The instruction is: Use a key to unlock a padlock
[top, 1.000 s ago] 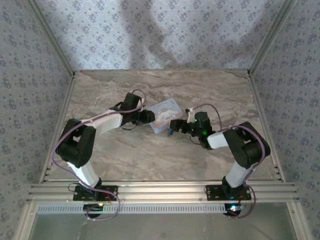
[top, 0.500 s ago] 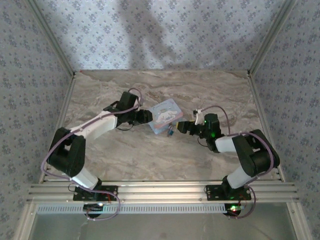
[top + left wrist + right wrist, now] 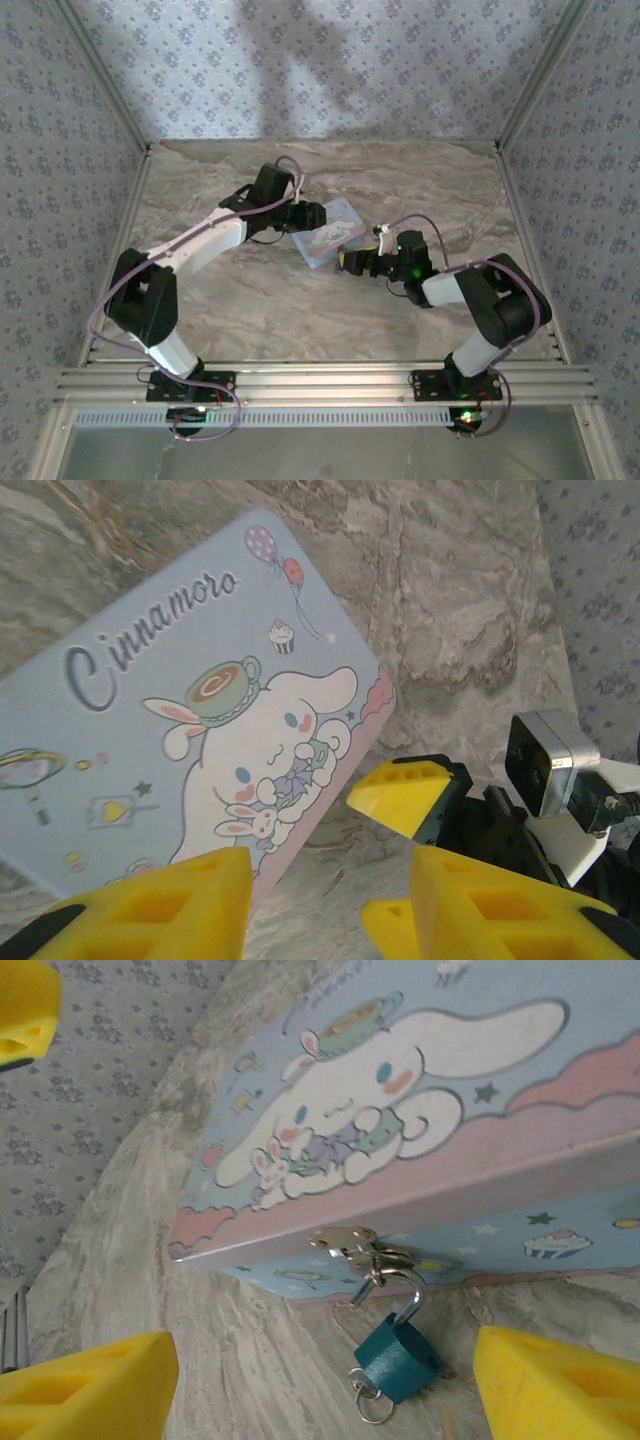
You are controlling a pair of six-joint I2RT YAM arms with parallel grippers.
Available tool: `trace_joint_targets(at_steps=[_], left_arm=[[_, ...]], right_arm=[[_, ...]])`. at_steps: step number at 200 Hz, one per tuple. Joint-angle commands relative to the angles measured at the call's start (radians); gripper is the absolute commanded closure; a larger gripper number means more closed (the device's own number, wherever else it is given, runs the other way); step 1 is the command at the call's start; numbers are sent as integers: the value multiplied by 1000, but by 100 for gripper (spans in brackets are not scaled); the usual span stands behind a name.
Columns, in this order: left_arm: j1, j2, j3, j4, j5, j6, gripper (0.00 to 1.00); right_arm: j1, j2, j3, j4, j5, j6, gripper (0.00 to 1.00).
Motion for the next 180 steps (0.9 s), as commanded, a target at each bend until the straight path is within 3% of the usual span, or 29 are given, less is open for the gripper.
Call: trace_joint_targets(at_steps=[1, 101, 180], left_arm=[[-12, 52, 43, -21, 30, 24, 56], [-15, 157, -5, -17, -8, -11, 58], [-15, 152, -23, -10, -12, -17, 59]], right_arm=[[7, 51, 31, 70, -18, 30, 21], [37, 212, 108, 142, -53, 59, 27], [37, 269, 104, 207, -91, 93, 44]])
